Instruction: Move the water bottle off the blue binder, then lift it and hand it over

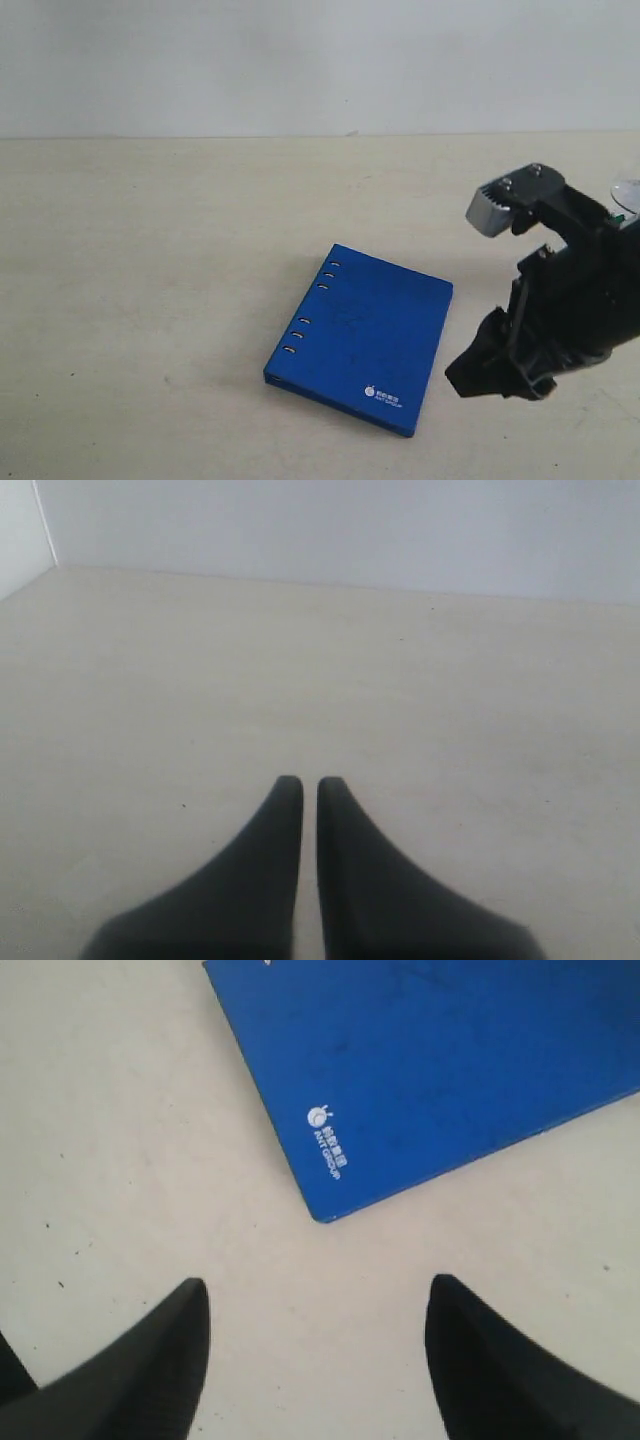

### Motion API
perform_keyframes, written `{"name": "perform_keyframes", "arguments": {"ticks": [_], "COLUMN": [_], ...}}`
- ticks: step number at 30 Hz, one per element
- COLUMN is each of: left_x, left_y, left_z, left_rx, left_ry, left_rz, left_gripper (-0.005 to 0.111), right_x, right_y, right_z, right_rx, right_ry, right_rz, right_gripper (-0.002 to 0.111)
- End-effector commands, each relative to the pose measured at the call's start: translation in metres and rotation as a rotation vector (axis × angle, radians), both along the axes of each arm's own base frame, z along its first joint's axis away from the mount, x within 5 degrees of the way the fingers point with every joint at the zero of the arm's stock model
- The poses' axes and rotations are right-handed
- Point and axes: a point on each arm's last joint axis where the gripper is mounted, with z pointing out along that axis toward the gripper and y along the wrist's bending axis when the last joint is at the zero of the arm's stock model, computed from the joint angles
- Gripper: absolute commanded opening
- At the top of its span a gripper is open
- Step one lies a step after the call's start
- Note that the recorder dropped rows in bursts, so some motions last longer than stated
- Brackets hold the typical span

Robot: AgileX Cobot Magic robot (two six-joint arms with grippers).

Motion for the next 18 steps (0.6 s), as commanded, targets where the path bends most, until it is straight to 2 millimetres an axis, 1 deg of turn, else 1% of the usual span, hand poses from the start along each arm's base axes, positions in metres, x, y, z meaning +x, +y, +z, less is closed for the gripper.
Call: {"name": "perform_keyframes", "arguments": {"ticks": [1, 3, 4, 5, 6, 7, 8, 9, 12, 13, 17, 18], "left_x": [0.002, 0.003, 0.003, 0.003, 0.003, 0.003, 0.003, 0.003, 0.001, 0.001, 0.000, -0.002], "left_y": [0.003, 0.003, 0.004, 0.003, 0.003, 0.001, -0.001, -0.003, -0.013, -0.015, -0.022, -0.026], "left_z": [0.010, 0.014, 0.019, 0.022, 0.024, 0.023, 0.021, 0.019, 0.012, 0.012, 0.014, 0.013], "left_rx": [0.216, 0.223, 0.176, 0.011, -0.203, -0.457, -0.611, -0.706, -0.915, -0.970, -1.127, -1.117], "left_ry": [-0.119, -0.162, -0.222, -0.259, -0.277, -0.254, -0.221, -0.187, -0.051, -0.035, 0.005, 0.038], "left_rz": [-0.016, -0.007, 0.010, 0.031, 0.053, 0.071, 0.077, 0.076, 0.038, 0.029, -0.017, -0.059], "left_gripper": [0.005, 0.005, 0.005, 0.005, 0.005, 0.005, 0.005, 0.005, 0.005, 0.005, 0.005, 0.005], "right_x": [-0.011, -0.015, -0.015, -0.014, -0.013, -0.011, -0.010, -0.010, -0.009, -0.009, -0.004, -0.002], "right_y": [0.000, -0.001, -0.002, -0.003, -0.003, -0.003, -0.002, -0.002, -0.002, -0.002, -0.003, -0.003], "right_z": [-0.016, -0.021, -0.023, -0.023, -0.022, -0.022, -0.022, -0.021, -0.021, -0.021, -0.020, -0.019], "right_rx": [0.021, 0.030, 0.033, 0.037, 0.041, 0.051, 0.060, 0.067, 0.077, 0.076, 0.090, 0.101], "right_ry": [0.062, 0.111, 0.121, 0.123, 0.119, 0.117, 0.113, 0.111, 0.111, 0.108, 0.078, 0.069], "right_rz": [-0.059, -0.123, -0.164, -0.189, -0.214, -0.235, -0.246, -0.255, -0.267, -0.271, -0.334, -0.352], "right_gripper": [0.057, 0.057, 0.057, 0.057, 0.057, 0.057, 0.057, 0.057, 0.057, 0.057, 0.057, 0.057]}}
